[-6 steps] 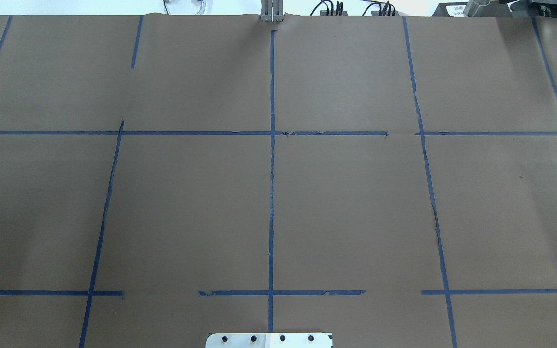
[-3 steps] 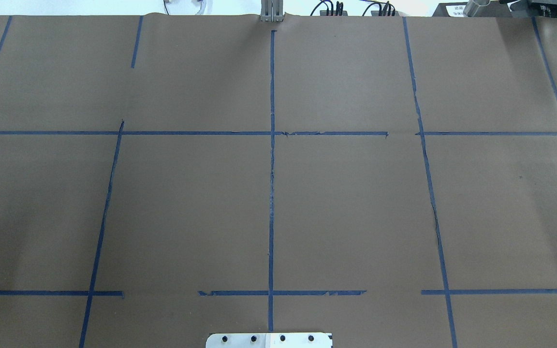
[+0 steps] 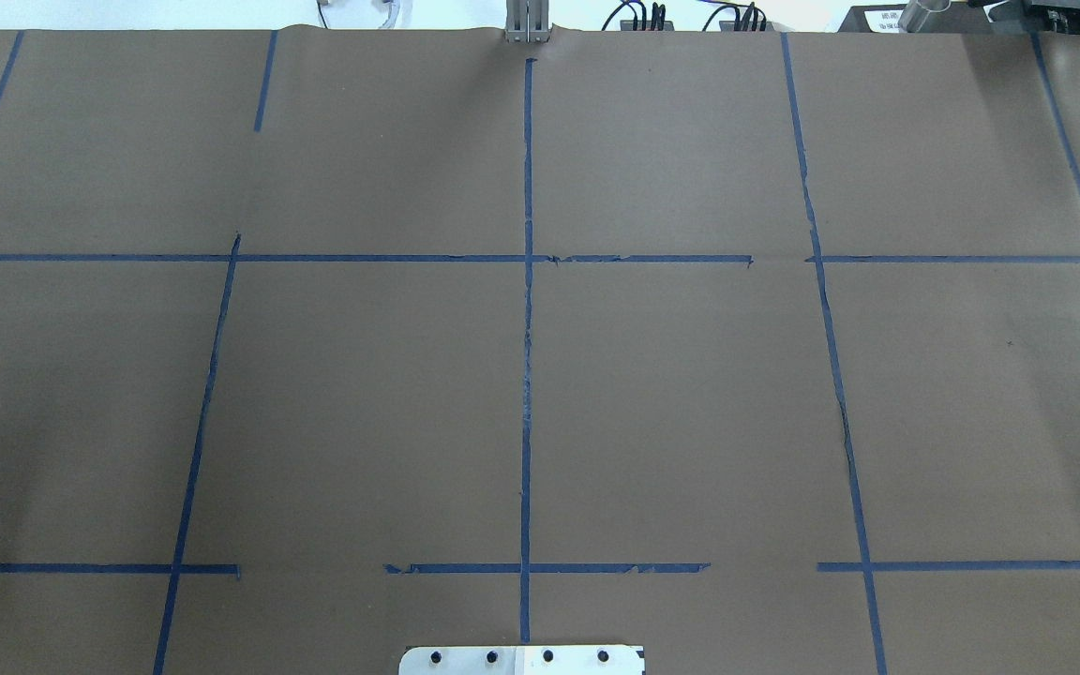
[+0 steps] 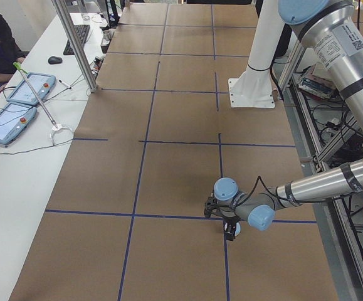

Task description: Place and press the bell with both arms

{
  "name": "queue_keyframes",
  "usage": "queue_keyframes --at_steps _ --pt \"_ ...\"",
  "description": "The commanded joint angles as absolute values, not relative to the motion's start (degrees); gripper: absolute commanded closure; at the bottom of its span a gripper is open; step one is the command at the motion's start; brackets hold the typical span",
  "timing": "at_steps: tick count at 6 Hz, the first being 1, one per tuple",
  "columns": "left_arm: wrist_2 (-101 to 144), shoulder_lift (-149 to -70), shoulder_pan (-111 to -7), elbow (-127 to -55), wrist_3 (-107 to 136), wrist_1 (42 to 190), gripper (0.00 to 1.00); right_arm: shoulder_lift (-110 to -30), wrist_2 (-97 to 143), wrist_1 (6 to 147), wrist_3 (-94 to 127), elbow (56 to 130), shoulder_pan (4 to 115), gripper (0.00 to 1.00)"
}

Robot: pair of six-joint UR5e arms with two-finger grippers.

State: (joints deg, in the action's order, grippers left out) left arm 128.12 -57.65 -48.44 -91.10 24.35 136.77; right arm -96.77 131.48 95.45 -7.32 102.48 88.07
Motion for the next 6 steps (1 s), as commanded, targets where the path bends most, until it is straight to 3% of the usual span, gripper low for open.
queue_keyframes --at_steps 1,3,4,5,6 --pt "128.06 -57.74 -48.43 -90.97 24.35 136.76 0.0 -96.77 131.48 95.45 -7.3 102.48 88.07 0.0" --pt "127.97 -57.83 -48.34 -90.88 24.35 136.76 0.0 -96.77 131.48 95.45 -7.29 102.48 88.07 0.0" --pt "126.14 -57.75 -48.43 -90.88 24.52 136.84 0.29 -96.77 131.48 95.45 -7.29 102.48 88.07 0.0" --pt "126.04 -57.74 -48.43 -90.79 24.52 137.11 0.74 -96.77 131.48 95.45 -7.29 102.48 88.07 0.0" --pt "126.04 -57.74 -48.43 -90.97 24.35 138.85 0.97 -96.68 131.48 95.45 -7.29 102.48 88.07 0.0"
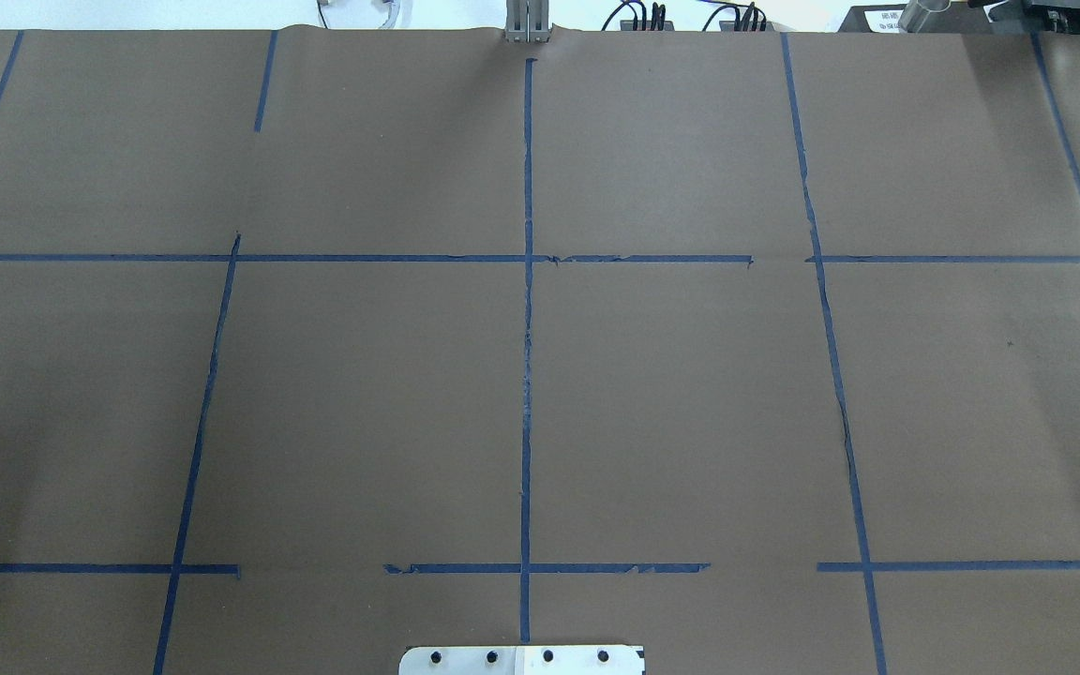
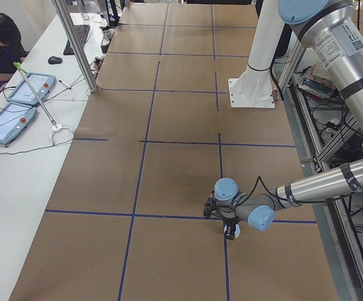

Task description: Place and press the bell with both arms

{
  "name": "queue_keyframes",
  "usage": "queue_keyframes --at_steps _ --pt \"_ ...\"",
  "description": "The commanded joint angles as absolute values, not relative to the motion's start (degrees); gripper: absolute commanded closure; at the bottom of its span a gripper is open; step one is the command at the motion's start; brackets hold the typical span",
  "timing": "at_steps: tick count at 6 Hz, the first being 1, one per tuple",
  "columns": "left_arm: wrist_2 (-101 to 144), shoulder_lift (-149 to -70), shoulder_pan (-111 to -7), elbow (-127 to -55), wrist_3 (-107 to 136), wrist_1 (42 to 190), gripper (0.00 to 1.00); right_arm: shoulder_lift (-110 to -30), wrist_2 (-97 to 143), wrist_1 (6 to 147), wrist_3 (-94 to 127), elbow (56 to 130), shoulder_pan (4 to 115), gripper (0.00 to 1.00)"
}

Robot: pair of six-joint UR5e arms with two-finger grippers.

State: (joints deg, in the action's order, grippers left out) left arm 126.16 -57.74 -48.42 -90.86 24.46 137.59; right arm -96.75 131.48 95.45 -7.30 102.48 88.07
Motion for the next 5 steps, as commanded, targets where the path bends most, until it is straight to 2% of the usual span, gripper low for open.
queue_keyframes --at_steps 1,4,5 --pt "126.04 -57.57 -49.21 -92.18 24.35 140.96 1.0 -96.68 131.48 95.45 -7.29 102.48 88.07 0.0" --pt "126.21 -60.28 -61.93 -101.92 25.3 139.06 1.0 -96.68 131.66 95.54 -7.21 102.48 88.07 0.0" --pt "126.21 -63.86 -62.4 -107.96 29.31 130.69 1.0 -96.68 131.66 95.54 -7.21 102.48 88.07 0.0"
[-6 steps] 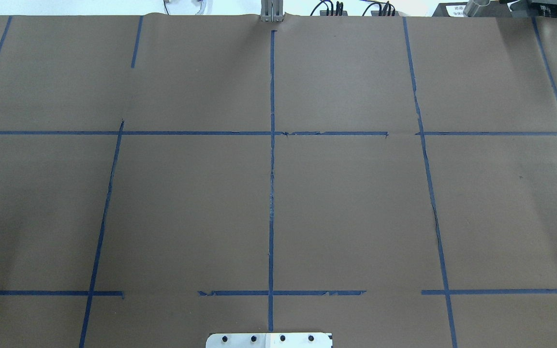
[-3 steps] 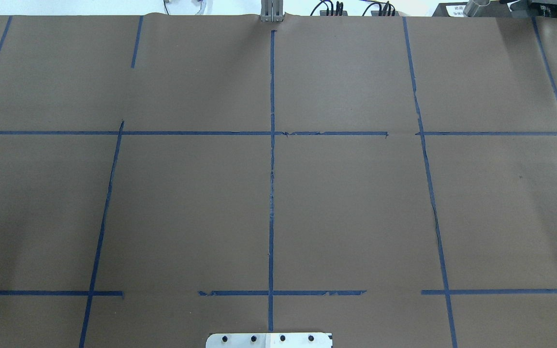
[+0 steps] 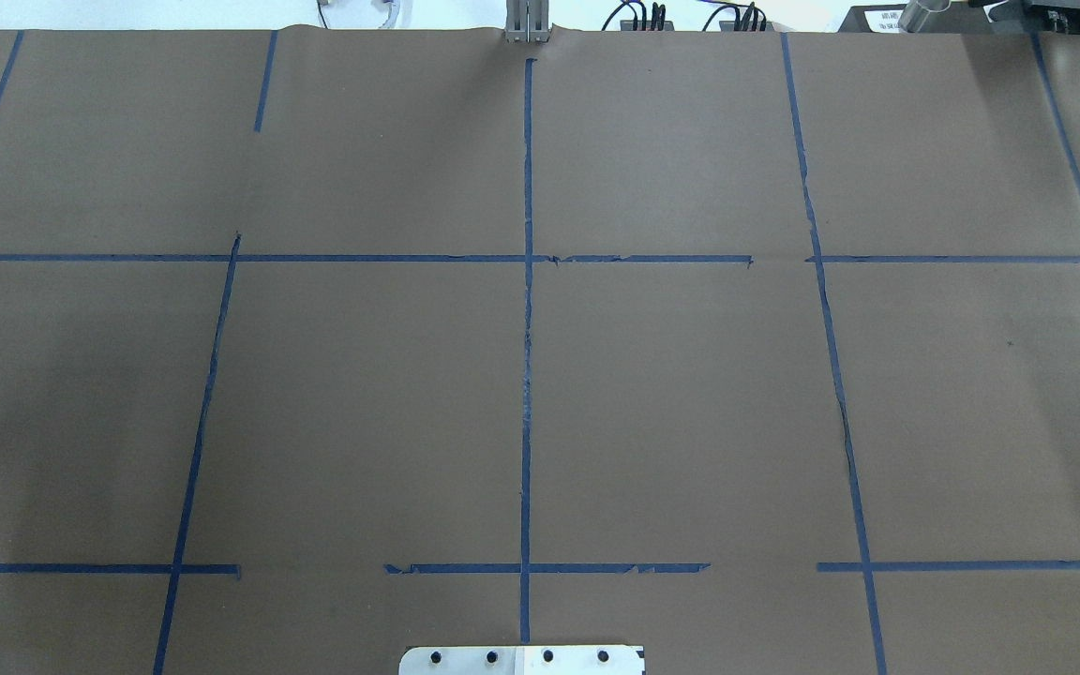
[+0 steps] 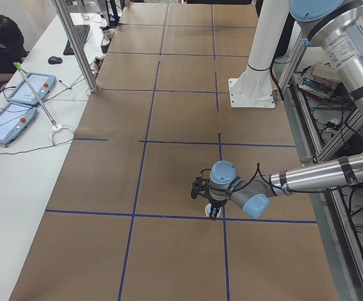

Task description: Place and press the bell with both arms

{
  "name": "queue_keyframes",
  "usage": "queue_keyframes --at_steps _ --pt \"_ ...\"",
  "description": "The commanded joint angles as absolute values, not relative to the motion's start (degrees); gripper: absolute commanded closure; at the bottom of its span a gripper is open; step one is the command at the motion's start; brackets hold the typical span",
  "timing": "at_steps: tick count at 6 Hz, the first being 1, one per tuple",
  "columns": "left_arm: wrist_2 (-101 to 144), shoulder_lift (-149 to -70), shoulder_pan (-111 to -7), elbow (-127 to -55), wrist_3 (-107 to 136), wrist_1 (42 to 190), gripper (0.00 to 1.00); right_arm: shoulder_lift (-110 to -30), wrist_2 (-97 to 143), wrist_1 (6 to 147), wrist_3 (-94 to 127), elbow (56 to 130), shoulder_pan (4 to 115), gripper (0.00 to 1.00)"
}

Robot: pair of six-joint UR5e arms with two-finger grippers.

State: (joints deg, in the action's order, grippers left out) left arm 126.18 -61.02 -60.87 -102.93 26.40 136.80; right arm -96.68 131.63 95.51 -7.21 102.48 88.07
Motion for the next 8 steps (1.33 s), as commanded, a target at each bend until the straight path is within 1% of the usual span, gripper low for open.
queue_keyframes --at_steps 1,2,4,5,6,7,8 --pt "126.3 -67.64 -62.32 -113.59 31.97 121.64 1.0 -96.68 131.66 95.54 -7.21 102.48 88.07 0.0" --pt "126.3 -75.33 -62.14 -116.77 34.69 111.11 1.0 -96.68 131.66 95.54 -7.21 102.39 88.07 0.0" --pt "126.13 -97.27 -59.52 -116.9 38.13 87.49 1.0 -96.77 131.66 95.54 -7.21 102.31 88.07 0.0" --pt "125.86 -108.43 -54.02 -115.85 42.49 76.66 1.0 -96.68 131.66 95.54 -7.12 102.3 88.07 0.0" --pt "122.2 -116.9 -49.01 -112.36 50.02 73.25 1.0 -96.68 131.66 95.54 -7.21 102.22 88.07 0.0" --pt "121.12 -125.94 -44.17 -103.97 58.71 73.39 1.0 -96.59 131.57 95.54 -7.12 102.04 88.07 0.0" --pt "119.72 -134.47 -42.21 -95.88 62.97 73.74 1.0 -96.59 131.57 95.54 -7.12 102.04 88.07 0.0"
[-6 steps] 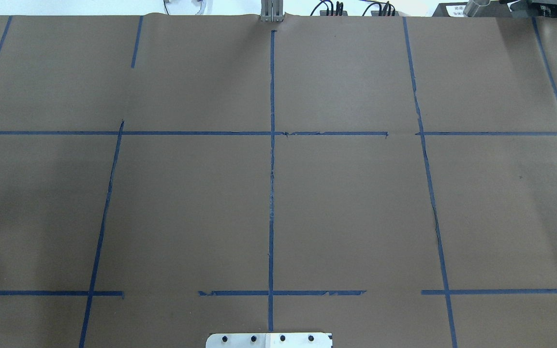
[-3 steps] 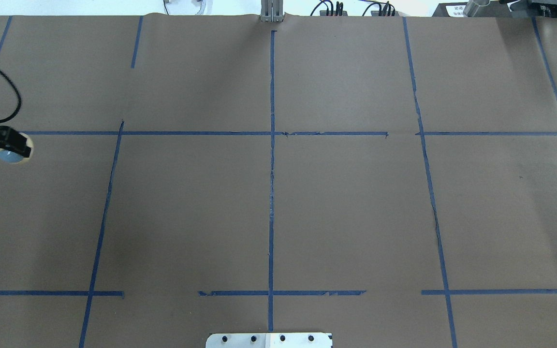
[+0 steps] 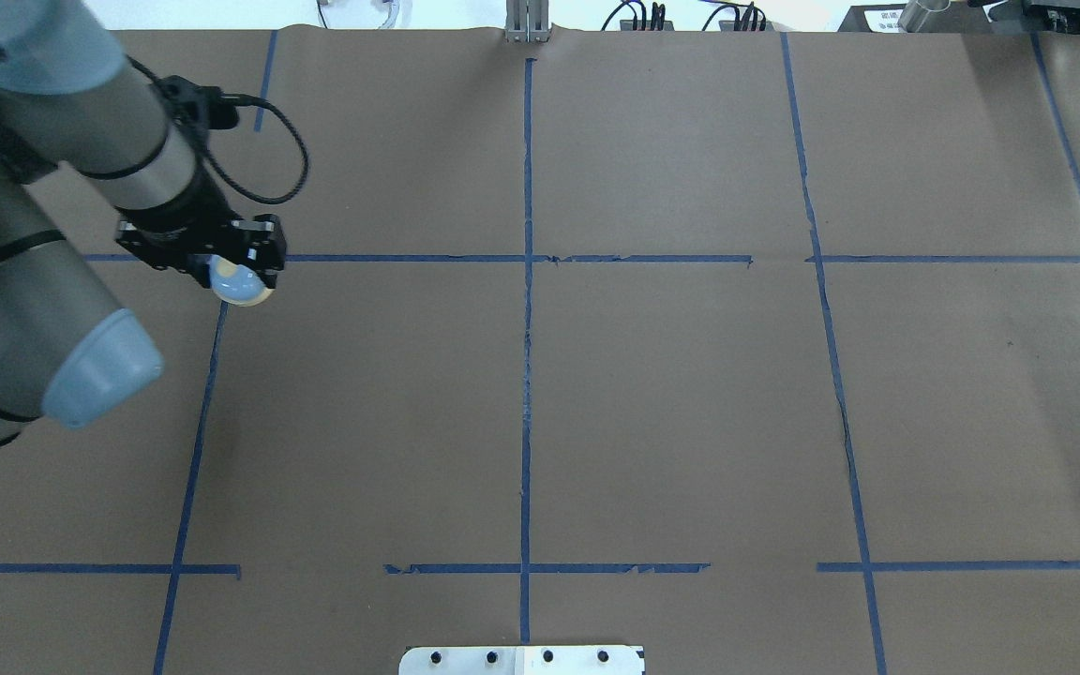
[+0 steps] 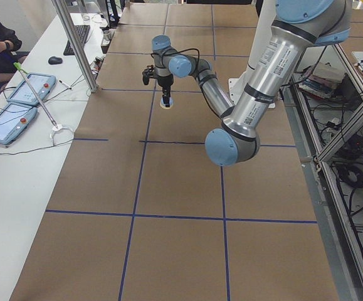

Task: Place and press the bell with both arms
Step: 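Carry the light-blue bell with the left gripper toward the grid center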

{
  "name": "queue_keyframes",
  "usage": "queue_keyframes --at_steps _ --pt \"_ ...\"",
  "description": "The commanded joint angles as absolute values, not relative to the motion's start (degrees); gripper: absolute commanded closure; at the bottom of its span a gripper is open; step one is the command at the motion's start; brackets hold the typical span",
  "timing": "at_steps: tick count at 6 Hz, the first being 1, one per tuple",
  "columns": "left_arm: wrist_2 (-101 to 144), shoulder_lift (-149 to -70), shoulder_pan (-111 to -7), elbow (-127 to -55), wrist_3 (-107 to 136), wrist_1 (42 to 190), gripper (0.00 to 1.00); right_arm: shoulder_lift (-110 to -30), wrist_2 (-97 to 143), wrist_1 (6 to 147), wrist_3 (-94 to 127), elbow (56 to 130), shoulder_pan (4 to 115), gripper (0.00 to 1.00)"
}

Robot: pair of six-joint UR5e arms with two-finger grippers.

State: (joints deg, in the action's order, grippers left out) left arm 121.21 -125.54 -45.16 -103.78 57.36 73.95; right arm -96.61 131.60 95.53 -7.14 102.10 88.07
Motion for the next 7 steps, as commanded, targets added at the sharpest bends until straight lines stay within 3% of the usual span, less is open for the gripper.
queue_keyframes --at_steps 1,3,5,6,7 --pt "119.62 -140.13 -40.62 -89.01 65.8 74.52 1.0 -96.59 131.57 95.54 -7.12 101.95 88.07 0.0" --pt "117.0 -151.74 -37.47 -66.65 72.48 88.34 1.0 -96.59 131.57 95.54 -7.12 101.95 88.07 0.0" --pt "115.58 -152.75 -34.38 -61.27 75.22 95.0 1.0 -96.59 131.48 95.54 -7.21 101.95 88.07 0.0" --pt "115.58 -152.67 -34.28 -61.09 75.15 95.01 0.92 -96.59 131.48 95.54 -7.21 101.95 88.07 0.0" --pt "115.58 -152.49 -34.28 -60.82 74.71 95.01 0.27 -96.59 131.48 95.54 -7.21 101.95 88.07 0.0"
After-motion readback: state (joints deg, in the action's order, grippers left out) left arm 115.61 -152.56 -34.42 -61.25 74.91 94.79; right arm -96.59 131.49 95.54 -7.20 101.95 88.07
